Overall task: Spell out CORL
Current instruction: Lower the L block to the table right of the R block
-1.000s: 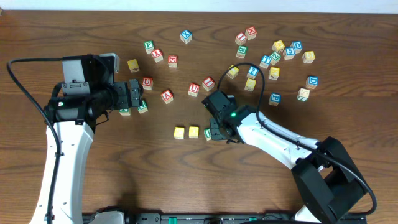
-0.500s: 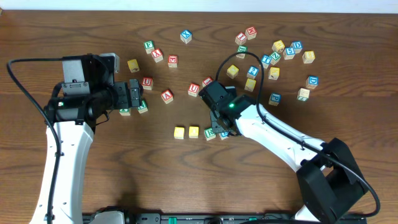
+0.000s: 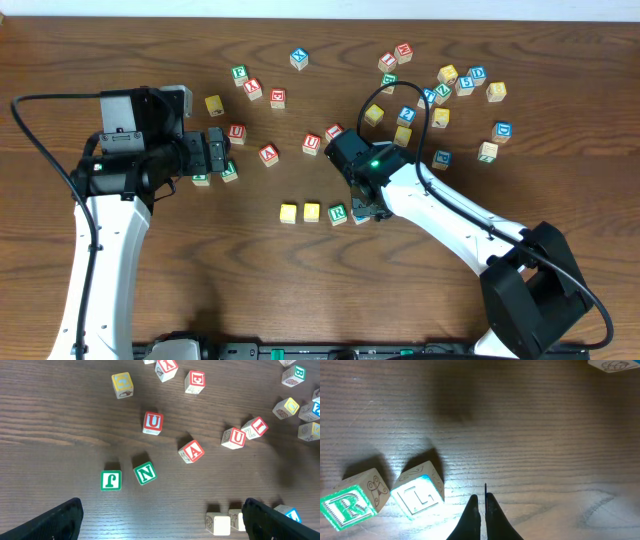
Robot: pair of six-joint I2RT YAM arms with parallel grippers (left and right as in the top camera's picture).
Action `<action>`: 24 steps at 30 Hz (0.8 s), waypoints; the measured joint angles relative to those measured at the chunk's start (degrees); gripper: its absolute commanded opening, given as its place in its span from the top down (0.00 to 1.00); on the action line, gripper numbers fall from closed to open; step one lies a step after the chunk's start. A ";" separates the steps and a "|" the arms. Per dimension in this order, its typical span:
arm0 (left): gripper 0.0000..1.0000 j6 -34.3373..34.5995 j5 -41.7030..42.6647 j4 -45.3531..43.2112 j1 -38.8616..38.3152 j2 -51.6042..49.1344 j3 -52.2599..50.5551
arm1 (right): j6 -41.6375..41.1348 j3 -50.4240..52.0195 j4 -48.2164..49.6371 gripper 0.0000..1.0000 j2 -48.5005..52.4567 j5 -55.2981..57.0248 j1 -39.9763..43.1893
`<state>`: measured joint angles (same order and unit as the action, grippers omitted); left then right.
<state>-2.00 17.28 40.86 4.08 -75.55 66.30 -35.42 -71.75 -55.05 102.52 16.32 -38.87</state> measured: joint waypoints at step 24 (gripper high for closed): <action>0.00 0.00 0.00 -0.02 0.00 0.00 0.00 | -2.54 5.51 5.70 0.99 0.02 -1.42 -1.03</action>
<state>-2.00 17.28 40.84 4.08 -75.55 66.30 -37.95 -66.24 -49.34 102.54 14.90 -39.90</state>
